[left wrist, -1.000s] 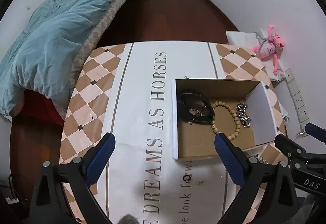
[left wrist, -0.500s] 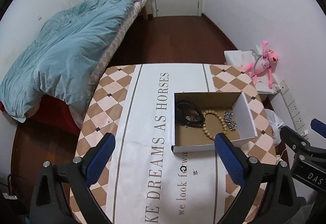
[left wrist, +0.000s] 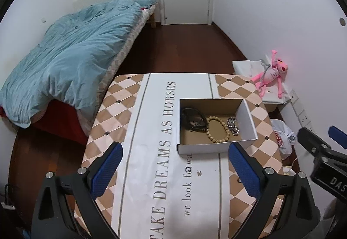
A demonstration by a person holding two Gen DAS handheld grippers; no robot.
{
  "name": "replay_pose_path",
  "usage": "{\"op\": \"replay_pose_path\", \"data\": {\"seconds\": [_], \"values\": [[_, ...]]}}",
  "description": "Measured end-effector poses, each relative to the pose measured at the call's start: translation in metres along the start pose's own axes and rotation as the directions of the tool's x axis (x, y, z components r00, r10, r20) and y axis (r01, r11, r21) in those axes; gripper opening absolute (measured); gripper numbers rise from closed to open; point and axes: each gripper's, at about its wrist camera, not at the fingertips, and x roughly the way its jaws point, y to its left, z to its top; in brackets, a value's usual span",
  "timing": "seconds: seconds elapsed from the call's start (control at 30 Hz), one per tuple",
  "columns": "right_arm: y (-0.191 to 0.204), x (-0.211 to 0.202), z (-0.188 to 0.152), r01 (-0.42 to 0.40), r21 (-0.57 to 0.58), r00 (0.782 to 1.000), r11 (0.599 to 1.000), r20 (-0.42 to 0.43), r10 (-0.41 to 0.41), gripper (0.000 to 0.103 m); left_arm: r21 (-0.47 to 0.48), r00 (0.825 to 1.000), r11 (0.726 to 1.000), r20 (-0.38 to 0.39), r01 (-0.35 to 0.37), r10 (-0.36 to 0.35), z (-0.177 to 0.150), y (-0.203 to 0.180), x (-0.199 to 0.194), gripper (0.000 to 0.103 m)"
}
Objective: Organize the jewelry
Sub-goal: 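Open both tools and withdraw them from the box, then grasp the silver stone-link bracelet by its end with the right tool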
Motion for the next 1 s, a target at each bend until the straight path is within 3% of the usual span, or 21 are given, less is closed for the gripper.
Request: {"op": "replay_pose_path", "data": {"seconds": [0.2,0.4,0.47,0.53,0.8,0.87,0.93,1.0], "values": [[-0.020,0.036,-0.030,0.011,0.059,0.994,0.998,-0.111,-0.005,0.101,0.000,0.999,0.999,-0.022,-0.049,0.049,-0.022,0.003,0.018,0.100],[-0.048,0.101,-0.086,-0.018,0.162,0.967,0.987,-0.249,0.059,0.100,0.014,0.983,0.993,-0.136,-0.121,0.122,-0.067,0.005,0.064,0.100],[-0.054,0.120,-0.101,-0.025,0.193,0.958,0.981,-0.275,0.078,0.094,0.006,0.974,0.989,-0.178,-0.145,0.144,-0.082,0.010,0.080,0.100],[-0.057,0.135,-0.110,-0.018,0.210,0.953,0.978,-0.292,0.080,0.077,-0.006,0.964,0.986,-0.212,-0.164,0.159,-0.093,0.015,0.091,0.100],[-0.041,0.162,-0.121,0.042,0.151,0.968,0.988,-0.252,-0.003,0.067,-0.032,0.943,0.980,-0.281,-0.198,0.181,-0.117,0.029,0.111,0.100],[-0.036,0.162,-0.120,0.061,0.119,0.970,0.991,-0.243,-0.030,0.058,-0.032,0.940,0.979,-0.288,-0.201,0.184,-0.119,0.030,0.114,0.100],[-0.034,0.161,-0.120,0.075,0.094,0.972,0.993,-0.228,-0.052,0.019,-0.038,0.940,0.979,-0.291,-0.198,0.179,-0.119,0.032,0.116,0.100],[-0.036,0.160,-0.119,0.061,0.100,0.972,0.993,-0.232,-0.036,0.003,-0.037,0.942,0.981,-0.290,-0.189,0.170,-0.118,0.031,0.118,0.100]]}}
